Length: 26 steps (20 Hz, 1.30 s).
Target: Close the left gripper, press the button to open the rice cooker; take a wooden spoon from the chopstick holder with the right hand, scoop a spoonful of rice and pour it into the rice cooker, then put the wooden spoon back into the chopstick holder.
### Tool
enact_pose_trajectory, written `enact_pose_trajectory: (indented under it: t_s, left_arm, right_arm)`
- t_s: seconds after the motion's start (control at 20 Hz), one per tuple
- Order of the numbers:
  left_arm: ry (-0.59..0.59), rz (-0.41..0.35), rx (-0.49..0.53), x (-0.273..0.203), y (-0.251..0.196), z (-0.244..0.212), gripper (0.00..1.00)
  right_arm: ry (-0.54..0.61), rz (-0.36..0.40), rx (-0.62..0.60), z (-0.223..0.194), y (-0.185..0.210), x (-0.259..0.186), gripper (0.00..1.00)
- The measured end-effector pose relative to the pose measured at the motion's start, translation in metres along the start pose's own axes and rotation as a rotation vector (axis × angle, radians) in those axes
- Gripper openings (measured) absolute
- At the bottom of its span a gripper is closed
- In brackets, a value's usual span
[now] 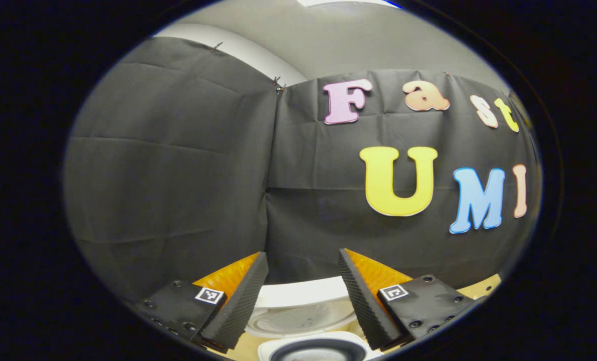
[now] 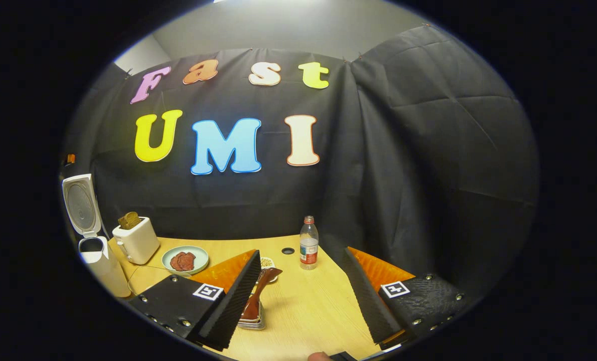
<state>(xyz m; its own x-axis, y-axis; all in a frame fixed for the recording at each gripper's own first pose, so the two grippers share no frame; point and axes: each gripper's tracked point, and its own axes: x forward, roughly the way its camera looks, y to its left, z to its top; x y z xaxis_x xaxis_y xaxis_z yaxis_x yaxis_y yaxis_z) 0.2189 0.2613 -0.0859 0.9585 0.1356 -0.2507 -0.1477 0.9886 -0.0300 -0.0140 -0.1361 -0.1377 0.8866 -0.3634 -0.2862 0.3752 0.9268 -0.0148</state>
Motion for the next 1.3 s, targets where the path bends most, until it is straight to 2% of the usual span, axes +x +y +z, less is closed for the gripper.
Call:
enact_pose_trajectory:
  t_s: [0.05,0.1,0.3,0.45,0.5,0.55,0.8,1.0,1.3]
  left_arm:
    - [0.024,0.002,-0.008,0.011,0.000,-0.007,1.00]
    - [0.054,-0.005,-0.021,0.022,-0.001,-0.014,0.97]
    - [0.183,0.011,-0.060,0.050,0.005,-0.050,0.98]
    - [0.186,0.005,0.023,0.051,-0.001,-0.052,0.92]
    - [0.183,0.004,0.016,0.047,0.001,-0.052,0.97]
    - [0.178,0.001,0.005,0.044,0.000,-0.050,0.99]
    - [0.183,-0.033,0.014,0.014,-0.011,-0.054,0.96]
    - [0.173,-0.038,0.015,-0.019,-0.020,-0.063,0.99]
    - [0.184,-0.045,0.008,-0.063,-0.034,-0.083,0.97]
  right_arm:
    - [0.004,-0.008,-0.004,-0.003,-0.003,-0.003,0.99]
    - [0.008,-0.015,-0.008,-0.004,-0.005,-0.006,0.99]
    - [0.011,-0.038,-0.018,-0.005,-0.013,-0.015,0.99]
    - [0.011,-0.043,-0.012,-0.006,-0.014,-0.016,0.99]
    - [0.012,-0.041,-0.009,-0.006,-0.012,-0.016,0.99]
    - [0.012,-0.037,-0.006,-0.006,-0.011,-0.015,0.99]
    - [0.013,0.018,-0.007,-0.007,0.005,-0.007,0.99]
    - [0.009,0.064,-0.020,-0.005,0.012,-0.001,0.99]
    - [0.008,0.107,-0.015,-0.002,0.015,0.012,0.99]
